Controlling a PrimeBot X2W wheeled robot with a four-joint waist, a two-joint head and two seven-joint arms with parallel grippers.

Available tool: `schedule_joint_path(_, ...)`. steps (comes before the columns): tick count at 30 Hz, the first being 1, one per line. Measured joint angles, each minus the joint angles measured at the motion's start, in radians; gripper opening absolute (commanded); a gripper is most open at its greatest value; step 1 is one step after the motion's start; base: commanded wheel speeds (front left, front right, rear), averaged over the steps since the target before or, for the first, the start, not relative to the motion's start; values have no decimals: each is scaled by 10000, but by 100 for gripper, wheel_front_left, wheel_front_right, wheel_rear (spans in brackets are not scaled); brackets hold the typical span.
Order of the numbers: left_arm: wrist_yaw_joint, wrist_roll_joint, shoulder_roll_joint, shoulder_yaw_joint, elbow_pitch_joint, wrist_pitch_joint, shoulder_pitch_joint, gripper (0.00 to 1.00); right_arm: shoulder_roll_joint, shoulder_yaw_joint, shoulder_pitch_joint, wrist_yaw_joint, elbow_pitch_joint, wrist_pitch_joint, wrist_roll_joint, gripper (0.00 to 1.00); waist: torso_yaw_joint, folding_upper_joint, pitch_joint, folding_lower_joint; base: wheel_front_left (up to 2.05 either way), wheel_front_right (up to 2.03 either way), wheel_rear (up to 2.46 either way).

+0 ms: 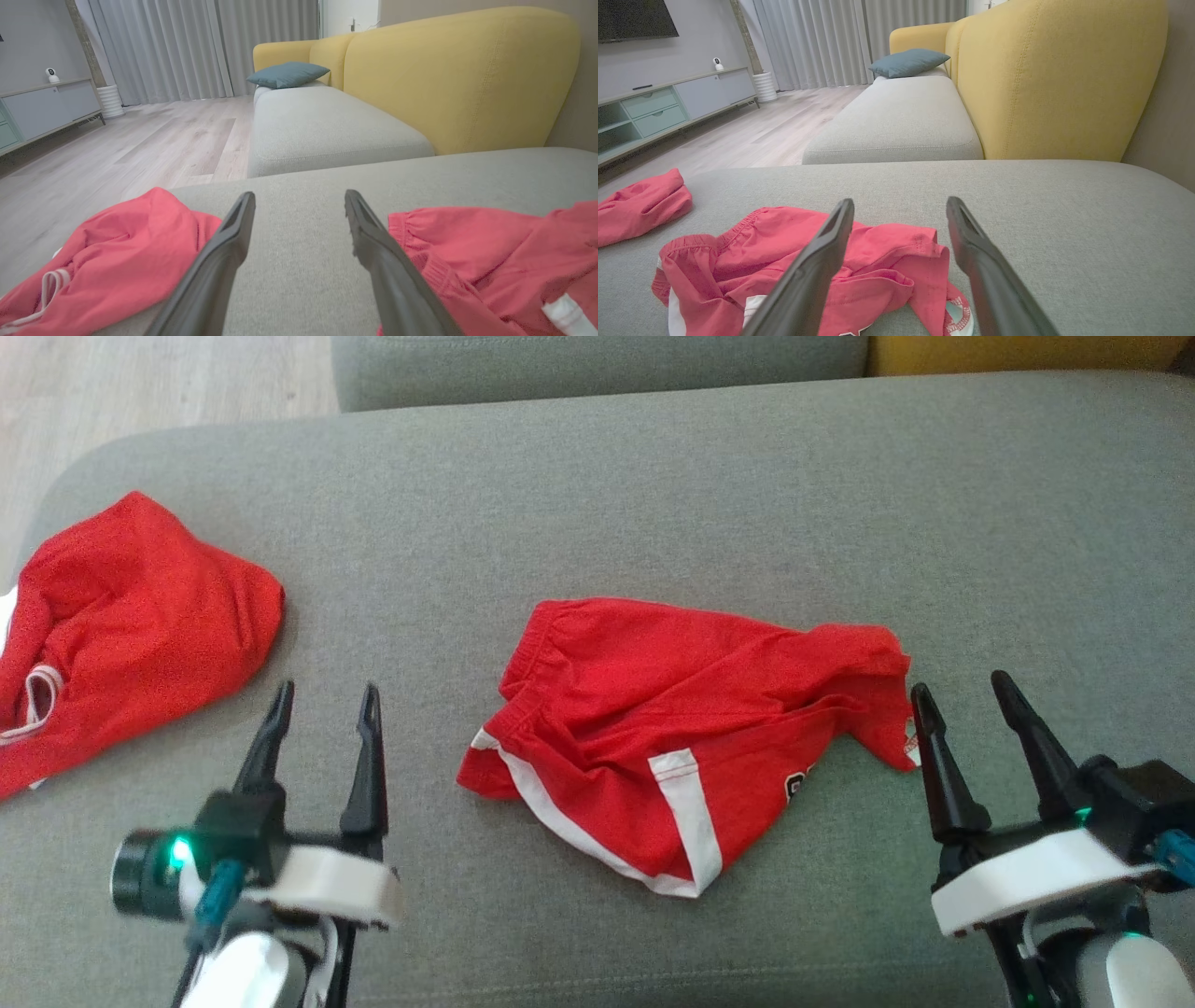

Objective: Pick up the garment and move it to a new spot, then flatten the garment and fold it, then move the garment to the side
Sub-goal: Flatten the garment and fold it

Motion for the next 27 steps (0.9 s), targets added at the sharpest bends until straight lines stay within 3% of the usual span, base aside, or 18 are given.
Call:
schedule_joint_path(20,-96,-171,31,100,-17,0,371,100,40,-56,155,0,-117,88,0,100,36,0,37,0,0,0,0)
schedule_joint_path(27,-907,-219,-25,-495,506,514,-512,100,50,-33,130,0,-144,117,0,100,70,0,261,0,0,0,0)
